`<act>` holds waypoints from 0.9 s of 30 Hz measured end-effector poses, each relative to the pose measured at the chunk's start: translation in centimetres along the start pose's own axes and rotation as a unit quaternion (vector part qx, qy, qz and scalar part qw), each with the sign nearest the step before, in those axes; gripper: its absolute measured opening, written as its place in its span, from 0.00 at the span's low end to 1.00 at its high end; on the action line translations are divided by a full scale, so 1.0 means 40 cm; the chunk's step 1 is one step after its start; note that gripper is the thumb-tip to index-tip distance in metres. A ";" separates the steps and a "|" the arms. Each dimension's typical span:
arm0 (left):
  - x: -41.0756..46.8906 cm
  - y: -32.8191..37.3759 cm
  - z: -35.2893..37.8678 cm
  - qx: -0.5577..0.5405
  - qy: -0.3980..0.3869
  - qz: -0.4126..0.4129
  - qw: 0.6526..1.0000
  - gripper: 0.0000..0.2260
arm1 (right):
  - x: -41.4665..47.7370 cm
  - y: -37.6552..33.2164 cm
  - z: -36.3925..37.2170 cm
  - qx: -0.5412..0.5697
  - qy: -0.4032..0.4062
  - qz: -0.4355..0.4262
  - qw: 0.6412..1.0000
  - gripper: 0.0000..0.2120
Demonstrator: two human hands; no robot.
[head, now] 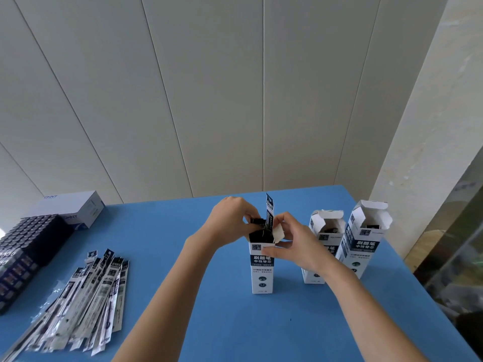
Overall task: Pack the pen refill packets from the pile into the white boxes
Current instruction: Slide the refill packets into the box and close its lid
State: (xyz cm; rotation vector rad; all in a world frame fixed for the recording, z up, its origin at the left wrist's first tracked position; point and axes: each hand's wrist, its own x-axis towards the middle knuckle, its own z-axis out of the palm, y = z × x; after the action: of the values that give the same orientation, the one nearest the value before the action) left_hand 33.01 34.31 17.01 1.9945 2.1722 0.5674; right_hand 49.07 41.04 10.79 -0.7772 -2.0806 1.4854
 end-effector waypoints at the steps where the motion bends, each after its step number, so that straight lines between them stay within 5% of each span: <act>1: 0.001 -0.001 0.005 0.006 -0.008 -0.005 1.000 0.06 | 0.000 -0.001 0.001 0.000 -0.001 -0.001 1.000 0.20; 6: 0.008 -0.004 0.013 0.025 -0.045 -0.007 0.999 0.06 | 0.002 -0.002 0.000 -0.004 -0.005 -0.003 1.000 0.20; 13: 0.012 -0.009 -0.021 -0.128 -0.009 0.048 0.991 0.15 | 0.003 -0.005 0.000 -0.005 -0.020 -0.001 1.000 0.20; 16: 0.014 0.004 -0.017 -0.157 -0.023 0.059 0.986 0.08 | 0.003 -0.007 -0.001 -0.003 -0.022 -0.001 1.000 0.21; 23: 0.028 0.000 0.007 -0.049 -0.072 0.031 0.996 0.07 | 0.006 -0.003 -0.001 0.007 -0.008 -0.004 1.000 0.21; 27: 0.029 -0.001 -0.010 -0.083 -0.042 0.062 0.994 0.05 | 0.008 -0.003 0.001 0.024 -0.010 0.007 1.000 0.24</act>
State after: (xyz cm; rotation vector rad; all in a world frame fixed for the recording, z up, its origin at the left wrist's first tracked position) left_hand 32.70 35.37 17.53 2.0353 1.8976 0.6453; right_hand 48.82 41.20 10.92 -0.7623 -2.0502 1.5501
